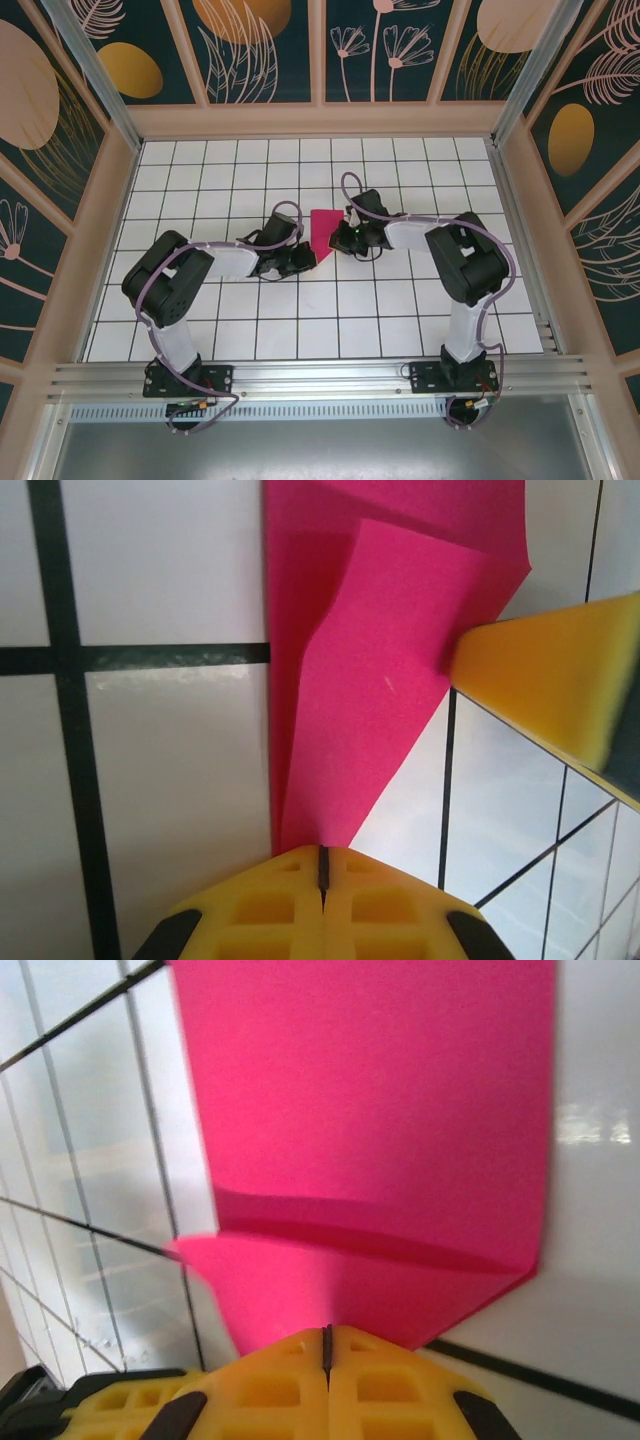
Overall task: Fold a paper plane with a square sheet of paper (pick it up from the middle)
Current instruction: Third fold the triangle at the center of the table.
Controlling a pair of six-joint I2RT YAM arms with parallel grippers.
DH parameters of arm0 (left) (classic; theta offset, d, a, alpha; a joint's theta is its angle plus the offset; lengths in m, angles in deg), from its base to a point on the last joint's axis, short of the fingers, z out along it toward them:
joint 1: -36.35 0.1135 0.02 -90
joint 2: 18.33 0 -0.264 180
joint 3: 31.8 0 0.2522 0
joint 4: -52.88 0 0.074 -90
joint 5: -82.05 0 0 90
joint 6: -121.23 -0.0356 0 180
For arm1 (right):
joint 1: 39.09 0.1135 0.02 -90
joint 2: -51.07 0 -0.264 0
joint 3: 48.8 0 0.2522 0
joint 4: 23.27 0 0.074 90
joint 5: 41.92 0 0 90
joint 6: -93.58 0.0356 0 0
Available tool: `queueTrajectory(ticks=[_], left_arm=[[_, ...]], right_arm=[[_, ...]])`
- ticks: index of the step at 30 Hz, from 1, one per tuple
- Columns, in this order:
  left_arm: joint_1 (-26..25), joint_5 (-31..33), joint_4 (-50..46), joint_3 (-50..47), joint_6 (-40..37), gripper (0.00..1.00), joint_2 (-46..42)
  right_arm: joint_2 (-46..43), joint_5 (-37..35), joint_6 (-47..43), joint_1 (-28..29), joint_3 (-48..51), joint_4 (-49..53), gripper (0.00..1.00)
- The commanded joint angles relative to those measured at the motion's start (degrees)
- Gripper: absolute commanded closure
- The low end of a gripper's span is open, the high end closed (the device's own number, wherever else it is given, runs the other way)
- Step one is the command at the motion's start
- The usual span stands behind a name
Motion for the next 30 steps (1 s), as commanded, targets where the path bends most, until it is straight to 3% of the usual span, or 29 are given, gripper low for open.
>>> queueTrajectory(ticks=[1,19,24,30], left_arm=[[-0.82,5.92,-7.17,0.89,-2.56,1.00,1.18],[-0.80,7.28,-10.62,0.99,-0.62,1.00,2.09],[-0.80,7.84,-14.25,1.19,-0.55,1.00,3.11],[-0.85,8.28,-15.66,-0.12,-1.04,1.00,4.47]], right_arm=[[-4.94,2.14,-1.63,1.76,2.29,-5.71,1.00],[4.00,-0.08,-2.32,3.17,-0.99,-0.62,1.00],[4.37,-2.25,-4.22,0.75,-0.66,0.28,1.00],[4.61,-3.05,-6.67,-6.14,0.62,-0.48,1.00]])
